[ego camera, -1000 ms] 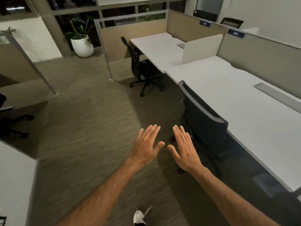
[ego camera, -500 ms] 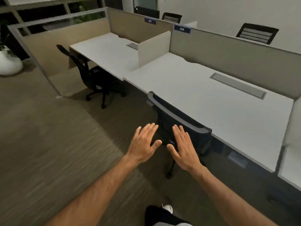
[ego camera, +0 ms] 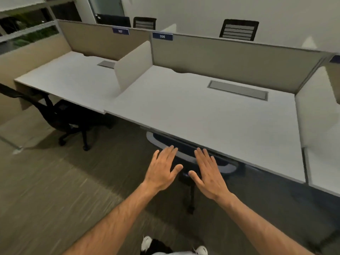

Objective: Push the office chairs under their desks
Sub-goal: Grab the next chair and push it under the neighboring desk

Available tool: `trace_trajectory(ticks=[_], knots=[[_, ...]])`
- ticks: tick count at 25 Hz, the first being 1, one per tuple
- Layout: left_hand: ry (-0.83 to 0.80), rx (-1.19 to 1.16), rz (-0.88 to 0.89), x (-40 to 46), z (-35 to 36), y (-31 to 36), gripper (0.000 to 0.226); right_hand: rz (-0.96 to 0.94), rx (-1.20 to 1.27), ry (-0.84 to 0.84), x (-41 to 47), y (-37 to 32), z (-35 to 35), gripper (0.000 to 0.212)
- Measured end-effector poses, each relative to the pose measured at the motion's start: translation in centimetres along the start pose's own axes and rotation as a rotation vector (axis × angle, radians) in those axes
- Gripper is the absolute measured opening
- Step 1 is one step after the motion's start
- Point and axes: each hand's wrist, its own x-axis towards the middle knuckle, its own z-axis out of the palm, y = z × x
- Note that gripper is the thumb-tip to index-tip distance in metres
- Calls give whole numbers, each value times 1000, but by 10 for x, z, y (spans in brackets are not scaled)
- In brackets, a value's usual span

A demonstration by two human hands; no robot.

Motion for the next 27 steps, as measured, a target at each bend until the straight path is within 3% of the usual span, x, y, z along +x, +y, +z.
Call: trace_trajectory(ticks=[6, 9, 15, 19, 27], knots=[[-177, 82, 130, 74, -7, -65, 77, 391, -114, 30, 37, 12, 10, 82], [-227, 112, 169, 105, -8, -99, 76, 538, -209, 127, 48, 10, 14, 82], [-142, 106, 307, 120, -3, -125, 73, 610, -331, 166, 40, 3, 21, 79], [-135, 144, 309, 119, -4, -133, 71, 696, -332, 131, 26, 10, 12, 80], [-118, 84, 326, 111, -10, -158, 79, 675, -315, 163, 35, -15, 27, 73]])
